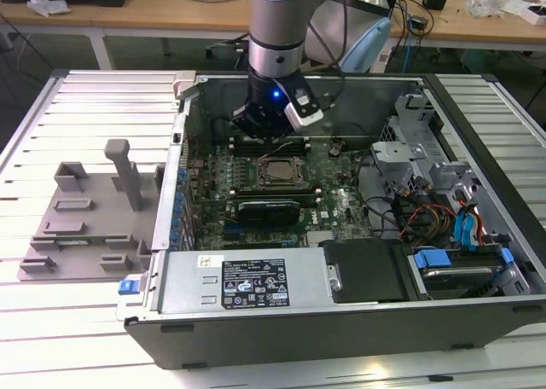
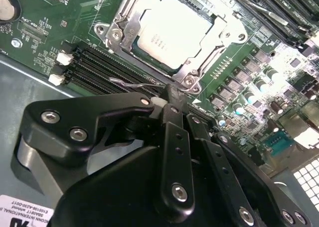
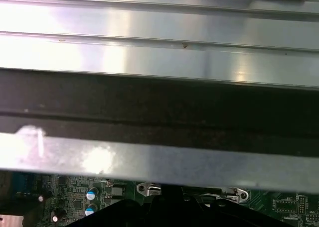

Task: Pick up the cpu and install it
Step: 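Install the first cpu locking lever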

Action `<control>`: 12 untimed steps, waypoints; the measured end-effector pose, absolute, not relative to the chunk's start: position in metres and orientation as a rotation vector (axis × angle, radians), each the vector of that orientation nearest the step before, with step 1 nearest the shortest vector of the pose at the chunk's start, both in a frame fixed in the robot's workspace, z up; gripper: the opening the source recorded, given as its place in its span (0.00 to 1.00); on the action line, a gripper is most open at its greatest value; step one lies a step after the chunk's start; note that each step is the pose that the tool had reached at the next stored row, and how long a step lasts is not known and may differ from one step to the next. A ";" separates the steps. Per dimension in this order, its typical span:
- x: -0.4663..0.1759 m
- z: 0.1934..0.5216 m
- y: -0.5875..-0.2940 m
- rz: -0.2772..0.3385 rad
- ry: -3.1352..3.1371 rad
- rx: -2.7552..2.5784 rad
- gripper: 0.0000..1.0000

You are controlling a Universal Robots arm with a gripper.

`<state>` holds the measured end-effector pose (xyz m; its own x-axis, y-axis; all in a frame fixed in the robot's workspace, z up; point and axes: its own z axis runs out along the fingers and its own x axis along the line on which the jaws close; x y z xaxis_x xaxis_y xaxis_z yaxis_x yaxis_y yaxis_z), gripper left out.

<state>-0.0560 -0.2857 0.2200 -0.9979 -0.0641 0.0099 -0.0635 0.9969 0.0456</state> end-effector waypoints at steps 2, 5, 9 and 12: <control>-0.055 0.219 -0.286 -0.070 -3.128 0.100 0.11; -0.052 0.217 -0.286 -0.067 -3.128 0.100 0.11; -0.049 0.216 -0.286 -0.067 -3.128 0.100 0.11; -0.048 0.215 -0.286 -0.067 -3.128 0.100 0.11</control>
